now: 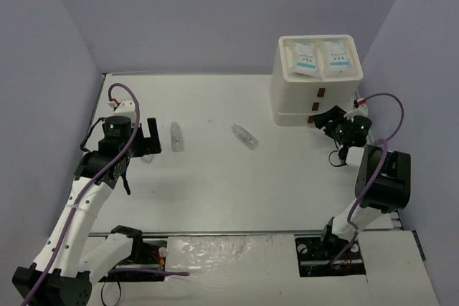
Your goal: Organize the makeup
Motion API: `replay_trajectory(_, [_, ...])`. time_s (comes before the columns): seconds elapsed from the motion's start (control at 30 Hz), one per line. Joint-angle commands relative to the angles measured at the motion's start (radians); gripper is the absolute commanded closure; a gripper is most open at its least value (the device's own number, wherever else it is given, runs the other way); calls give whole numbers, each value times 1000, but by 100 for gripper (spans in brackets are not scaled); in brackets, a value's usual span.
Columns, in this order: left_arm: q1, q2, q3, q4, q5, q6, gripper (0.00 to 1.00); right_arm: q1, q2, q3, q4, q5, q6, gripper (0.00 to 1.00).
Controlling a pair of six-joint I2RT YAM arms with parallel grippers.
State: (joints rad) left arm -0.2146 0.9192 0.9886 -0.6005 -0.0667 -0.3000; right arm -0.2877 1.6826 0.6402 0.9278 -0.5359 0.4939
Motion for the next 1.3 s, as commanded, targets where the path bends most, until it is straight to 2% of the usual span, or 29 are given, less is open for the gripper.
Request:
replay_trajectory(0.0, [11, 0, 22, 50, 8, -10, 3, 26, 48, 77, 64, -17, -44, 39])
replay_trajectory(0.57, [21, 10, 22, 53, 17, -10, 3, 56, 159, 168, 62, -41, -38, 44])
replay_trajectory(0.77, [23, 9, 21, 52, 19, -8, 3, 64, 174, 179, 57, -53, -32, 49])
replay_trajectory(1.0, [22, 10, 21, 54, 19, -10, 3, 67, 178, 185, 71, -58, -30, 58])
replay_trajectory(1.27, [23, 10, 21, 54, 21, -10, 3, 68, 177, 182, 68, -56, -33, 79])
